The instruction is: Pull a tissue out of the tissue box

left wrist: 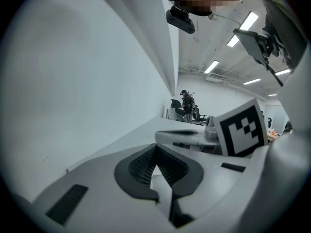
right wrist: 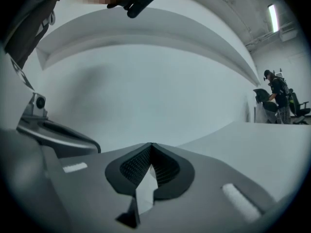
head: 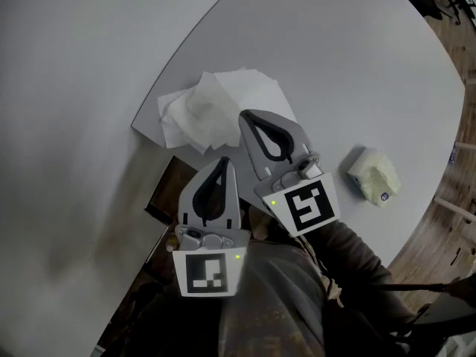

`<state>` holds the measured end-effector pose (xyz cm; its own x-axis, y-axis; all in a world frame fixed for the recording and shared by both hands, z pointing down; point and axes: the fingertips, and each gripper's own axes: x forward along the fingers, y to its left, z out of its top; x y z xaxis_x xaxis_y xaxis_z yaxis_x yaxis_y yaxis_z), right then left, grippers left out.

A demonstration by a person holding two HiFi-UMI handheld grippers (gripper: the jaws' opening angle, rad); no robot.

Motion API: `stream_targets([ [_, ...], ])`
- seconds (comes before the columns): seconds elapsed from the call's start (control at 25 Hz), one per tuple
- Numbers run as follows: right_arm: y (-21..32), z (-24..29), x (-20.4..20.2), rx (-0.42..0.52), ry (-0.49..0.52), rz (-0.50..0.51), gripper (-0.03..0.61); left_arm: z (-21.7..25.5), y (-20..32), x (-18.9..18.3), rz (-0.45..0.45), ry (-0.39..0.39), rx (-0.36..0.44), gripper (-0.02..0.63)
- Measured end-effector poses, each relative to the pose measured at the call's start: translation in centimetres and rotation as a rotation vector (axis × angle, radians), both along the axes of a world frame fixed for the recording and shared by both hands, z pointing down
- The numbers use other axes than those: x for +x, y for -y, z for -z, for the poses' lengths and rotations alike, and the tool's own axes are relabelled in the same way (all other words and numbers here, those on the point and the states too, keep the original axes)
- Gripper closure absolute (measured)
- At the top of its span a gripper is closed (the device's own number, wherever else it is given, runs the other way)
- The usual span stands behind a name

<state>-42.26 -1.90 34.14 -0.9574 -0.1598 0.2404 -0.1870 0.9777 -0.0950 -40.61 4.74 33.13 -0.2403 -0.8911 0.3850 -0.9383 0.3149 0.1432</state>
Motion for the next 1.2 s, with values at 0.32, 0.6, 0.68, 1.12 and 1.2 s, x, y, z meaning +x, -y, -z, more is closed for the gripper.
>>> stream_targets([
  [0.32,-5.5,-5.4,1.6,-0.182,-0.057,0.128,0.525,-0.3,-2.2,1.8,0.039,0.038,-0.026,0.615],
  [0.6,-5.9,0.4,9.1,-0.197,0.042,0.046,0.526,3.2,-1.0,7.1,-0.007,0.094,0.057,0.615],
  [0.68,-5.3,3.2,12.5,-0.184,0.061,0.006,0.528,5.1,-0.2,9.7,-0.042,0.112,0.094,0.615],
  [1.12,-2.6,15.1,32.3,-0.053,0.197,-0.285,0.574,14.2,4.2,26.9,-0.269,0.216,0.319,0.615],
  [1.2,-2.3,16.0,35.6,-0.015,0.212,-0.333,0.577,15.2,4.5,29.7,-0.293,0.220,0.351,0.615],
])
